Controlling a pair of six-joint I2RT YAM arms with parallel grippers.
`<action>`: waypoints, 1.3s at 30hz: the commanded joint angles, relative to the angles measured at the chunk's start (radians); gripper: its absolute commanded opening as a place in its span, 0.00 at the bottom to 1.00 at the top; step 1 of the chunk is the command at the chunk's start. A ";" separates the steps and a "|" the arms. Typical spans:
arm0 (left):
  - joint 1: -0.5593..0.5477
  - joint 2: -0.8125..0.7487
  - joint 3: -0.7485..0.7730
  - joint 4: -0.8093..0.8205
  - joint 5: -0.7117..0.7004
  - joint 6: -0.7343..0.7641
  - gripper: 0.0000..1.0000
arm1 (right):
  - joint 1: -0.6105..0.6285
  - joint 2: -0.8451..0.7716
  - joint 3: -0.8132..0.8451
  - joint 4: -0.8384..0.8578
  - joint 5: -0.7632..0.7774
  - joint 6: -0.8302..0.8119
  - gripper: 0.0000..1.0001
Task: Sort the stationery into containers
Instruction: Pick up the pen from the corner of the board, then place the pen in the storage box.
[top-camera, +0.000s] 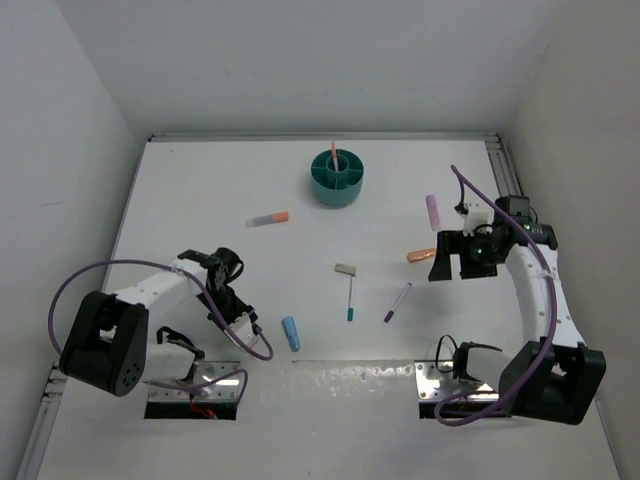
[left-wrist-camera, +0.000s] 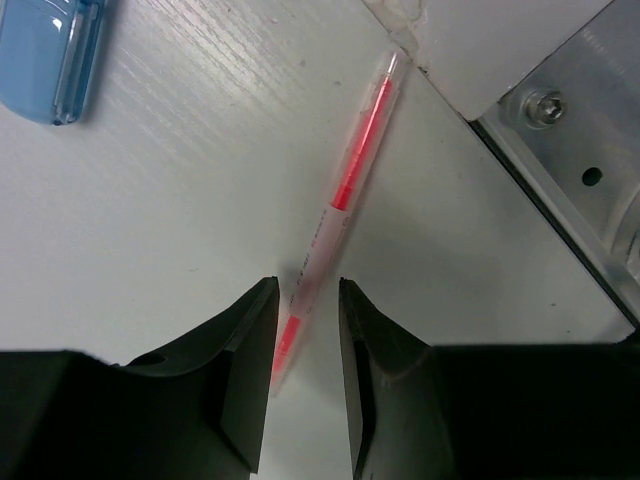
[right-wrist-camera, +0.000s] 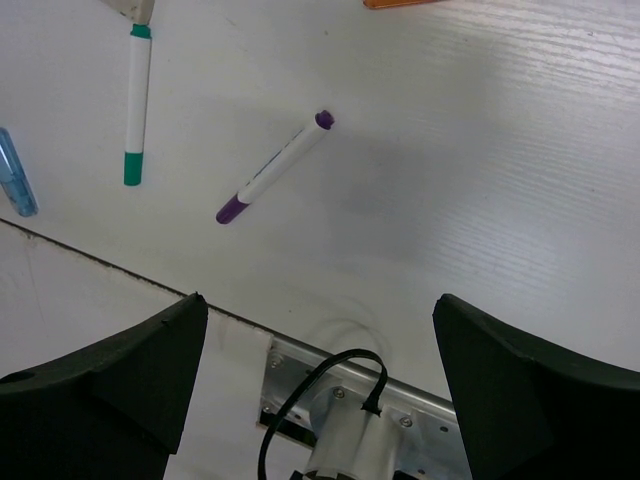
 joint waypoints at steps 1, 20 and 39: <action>-0.014 0.036 0.008 0.037 0.021 0.305 0.36 | -0.005 0.009 0.049 -0.003 -0.001 -0.011 0.93; 0.093 -0.011 0.156 -0.141 0.168 0.183 0.00 | 0.048 0.027 0.414 0.015 -0.152 0.005 0.89; 0.045 -0.009 0.518 1.304 0.659 -2.344 0.00 | 0.487 0.265 0.868 0.298 -0.101 0.483 0.69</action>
